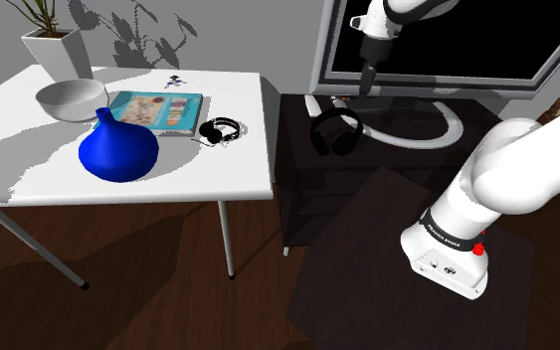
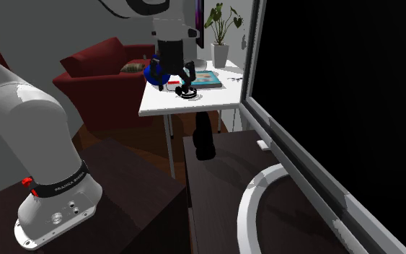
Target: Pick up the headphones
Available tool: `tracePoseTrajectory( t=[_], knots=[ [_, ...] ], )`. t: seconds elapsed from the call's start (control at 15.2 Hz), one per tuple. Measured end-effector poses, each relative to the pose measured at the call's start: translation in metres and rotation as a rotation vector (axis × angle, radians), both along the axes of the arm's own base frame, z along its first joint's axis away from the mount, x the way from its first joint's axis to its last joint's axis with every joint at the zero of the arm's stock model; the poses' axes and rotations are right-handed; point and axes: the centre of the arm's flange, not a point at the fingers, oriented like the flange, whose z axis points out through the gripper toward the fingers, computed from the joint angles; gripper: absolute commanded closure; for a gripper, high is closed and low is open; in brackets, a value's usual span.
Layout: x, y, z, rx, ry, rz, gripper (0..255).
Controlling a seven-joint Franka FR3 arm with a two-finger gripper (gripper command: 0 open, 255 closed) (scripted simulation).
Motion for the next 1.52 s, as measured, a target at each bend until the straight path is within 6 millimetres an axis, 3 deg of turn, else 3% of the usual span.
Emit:
tracePoseTrajectory(
  t=[0.33, 0.59, 1.12, 1.19, 1.52],
  knots=[
    [0.039, -0.041, -0.034, 0.018, -0.017, 0.193, 0],
    [0.074, -0.062, -0.062, 0.032, -0.029, 0.342, 0],
    [0.08, -0.069, -0.105, 0.033, -0.032, 0.378, 0],
    [0.08, -0.069, -0.107, 0.033, -0.032, 0.378, 255],
    [0.081, -0.069, -0.108, 0.031, -0.034, 0.378, 255]
  ],
)
